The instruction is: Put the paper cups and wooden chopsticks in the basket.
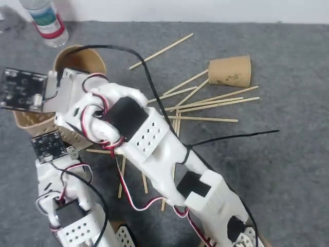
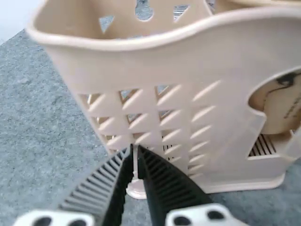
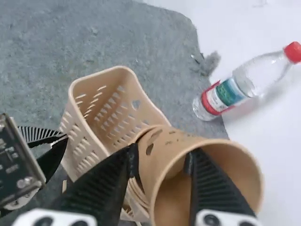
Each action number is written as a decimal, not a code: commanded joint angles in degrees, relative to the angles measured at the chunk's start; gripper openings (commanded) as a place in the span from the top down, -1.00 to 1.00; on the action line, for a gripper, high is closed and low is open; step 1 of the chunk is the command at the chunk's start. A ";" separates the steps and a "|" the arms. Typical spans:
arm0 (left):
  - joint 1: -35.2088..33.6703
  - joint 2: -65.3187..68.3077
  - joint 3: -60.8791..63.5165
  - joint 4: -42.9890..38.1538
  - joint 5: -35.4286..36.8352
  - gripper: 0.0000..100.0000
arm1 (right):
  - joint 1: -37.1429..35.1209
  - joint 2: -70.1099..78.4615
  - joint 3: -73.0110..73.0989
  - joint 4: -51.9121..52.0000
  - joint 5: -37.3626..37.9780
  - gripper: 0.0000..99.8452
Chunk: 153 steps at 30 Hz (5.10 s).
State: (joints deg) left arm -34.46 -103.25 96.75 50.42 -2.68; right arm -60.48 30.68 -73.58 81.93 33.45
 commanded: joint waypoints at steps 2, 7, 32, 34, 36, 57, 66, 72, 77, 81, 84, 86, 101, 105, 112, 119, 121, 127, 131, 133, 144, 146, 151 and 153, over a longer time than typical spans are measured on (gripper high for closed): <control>0.62 -1.05 -0.22 -1.23 -0.62 0.97 | -0.40 -0.75 -0.97 -1.19 -0.44 0.65; 1.85 -1.05 -0.22 -0.97 -0.62 0.97 | -0.48 -1.71 -5.54 -1.63 -0.44 0.65; 1.93 -0.97 -0.22 0.00 -0.62 0.97 | 2.33 -7.25 -12.48 -1.98 -0.44 0.65; 1.93 -0.97 -0.22 0.09 -0.62 0.97 | 6.29 -9.80 -12.40 0.75 -0.44 0.65; 1.93 -0.88 -0.22 0.18 -0.62 0.97 | 10.95 -11.91 -12.40 4.62 -0.44 0.65; 1.93 -1.05 -0.22 3.60 -0.97 0.97 | 69.32 -6.73 12.84 4.00 -4.40 0.65; 1.93 -0.97 -0.22 3.60 -0.97 0.97 | 68.35 11.12 13.45 -6.11 -4.66 0.65; 1.93 -0.88 -0.22 3.60 -0.97 0.97 | 62.99 9.36 11.25 -5.49 -4.66 0.73; 1.93 -0.88 -0.22 3.60 -0.97 0.97 | 52.70 8.31 8.44 -8.84 -4.13 0.93; 1.93 -0.88 -0.22 3.69 -0.97 0.97 | 44.97 13.05 8.53 -15.34 -4.13 0.98; 1.93 -0.88 -0.22 3.69 -0.97 0.97 | 44.62 17.54 8.18 -23.08 -3.25 0.98; 1.93 -0.88 -0.22 3.69 -0.97 0.97 | 45.32 18.95 8.09 -24.22 0.18 0.98; 5.36 -1.05 -0.31 4.84 -0.70 0.97 | 48.13 16.48 -4.31 -4.44 7.38 0.98; 11.16 -1.14 -0.57 3.16 -0.70 0.97 | 50.68 15.87 -15.56 6.73 0.53 0.98; 19.60 -1.14 -12.62 12.84 -1.14 0.96 | 56.22 14.37 -22.68 12.44 -3.43 0.98; 40.44 -0.97 -20.62 5.19 -1.05 0.97 | 62.11 14.37 -22.42 18.86 -6.77 0.98; 45.71 -0.79 -18.51 -2.64 -0.70 0.97 | 63.52 14.99 -22.33 20.97 -8.70 0.98; 48.18 -0.70 -4.00 -27.16 -0.70 0.98 | 70.46 22.11 -22.33 20.97 -16.97 0.98; 48.26 -0.79 -1.19 -32.26 -0.53 0.98 | 72.57 29.14 -22.42 20.97 -19.08 0.98; 48.18 -0.79 -5.23 -31.03 2.11 0.98 | 73.10 32.92 -22.51 20.97 -20.13 0.98; 52.04 18.02 -37.05 -14.15 11.16 0.98 | 72.75 45.85 -22.59 20.88 -25.32 0.98; 52.13 26.64 -42.15 -14.24 12.84 0.98 | 72.75 47.69 -22.59 20.88 -27.08 0.98; 51.60 50.90 -55.52 -17.05 18.46 0.98 | 72.75 50.24 -22.59 20.88 -28.66 0.98; 51.08 60.66 -59.82 -20.40 19.34 0.98 | 72.75 50.68 -22.59 20.88 -28.66 0.98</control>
State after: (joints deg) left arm 17.41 -62.46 46.90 35.30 14.11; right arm 11.96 81.76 -93.71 100.66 5.67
